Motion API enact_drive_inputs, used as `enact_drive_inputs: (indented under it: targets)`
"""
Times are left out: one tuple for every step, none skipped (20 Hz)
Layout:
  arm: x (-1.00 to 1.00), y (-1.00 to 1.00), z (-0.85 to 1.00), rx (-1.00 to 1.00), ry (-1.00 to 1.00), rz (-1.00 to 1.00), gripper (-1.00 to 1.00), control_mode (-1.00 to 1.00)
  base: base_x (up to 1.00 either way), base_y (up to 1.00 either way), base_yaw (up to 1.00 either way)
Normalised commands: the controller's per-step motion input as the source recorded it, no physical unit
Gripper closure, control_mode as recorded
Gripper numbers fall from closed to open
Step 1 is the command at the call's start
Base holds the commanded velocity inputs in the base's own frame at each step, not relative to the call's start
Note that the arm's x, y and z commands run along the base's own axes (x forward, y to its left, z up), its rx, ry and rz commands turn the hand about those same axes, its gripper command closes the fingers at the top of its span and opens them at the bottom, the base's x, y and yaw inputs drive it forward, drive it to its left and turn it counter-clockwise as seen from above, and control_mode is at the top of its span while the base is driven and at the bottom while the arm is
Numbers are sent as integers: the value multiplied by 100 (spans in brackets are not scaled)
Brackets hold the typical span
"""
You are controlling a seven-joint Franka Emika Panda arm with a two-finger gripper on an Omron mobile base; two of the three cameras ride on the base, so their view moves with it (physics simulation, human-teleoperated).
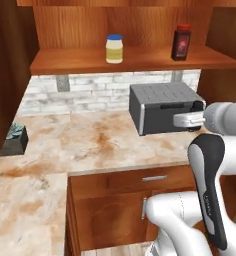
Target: Collect the paprika, mayonnaise, and shaker from the cabinet and place them next to the stove.
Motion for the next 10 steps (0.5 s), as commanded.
enact_drive_inputs:
  targets:
    - [0, 0, 0, 0, 0, 0, 100, 100, -74, -21, 30]
    - [0, 0, 0, 0, 0, 0, 100, 100, -85, -27, 28]
    - [0, 0, 0, 0, 0, 0, 100, 100, -85, -21, 30]
    - [0, 0, 0, 0, 0, 0, 100, 100, -91, -27, 32]
    - [0, 0, 0, 0, 0, 0, 100, 100, -93, -34, 33]
    - [0, 0, 0, 0, 0, 0, 100, 100, -91, -36, 32]
    - [0, 0, 0, 0, 0, 0, 100, 100, -92, -36, 30]
    - [0, 0, 0, 0, 0, 0, 100, 100, -89, -40, 30]
    - [0, 0, 0, 0, 0, 0, 100, 100, -78, -39, 27]
    - [0, 0, 0, 0, 0, 0, 100, 100, -80, -37, 29]
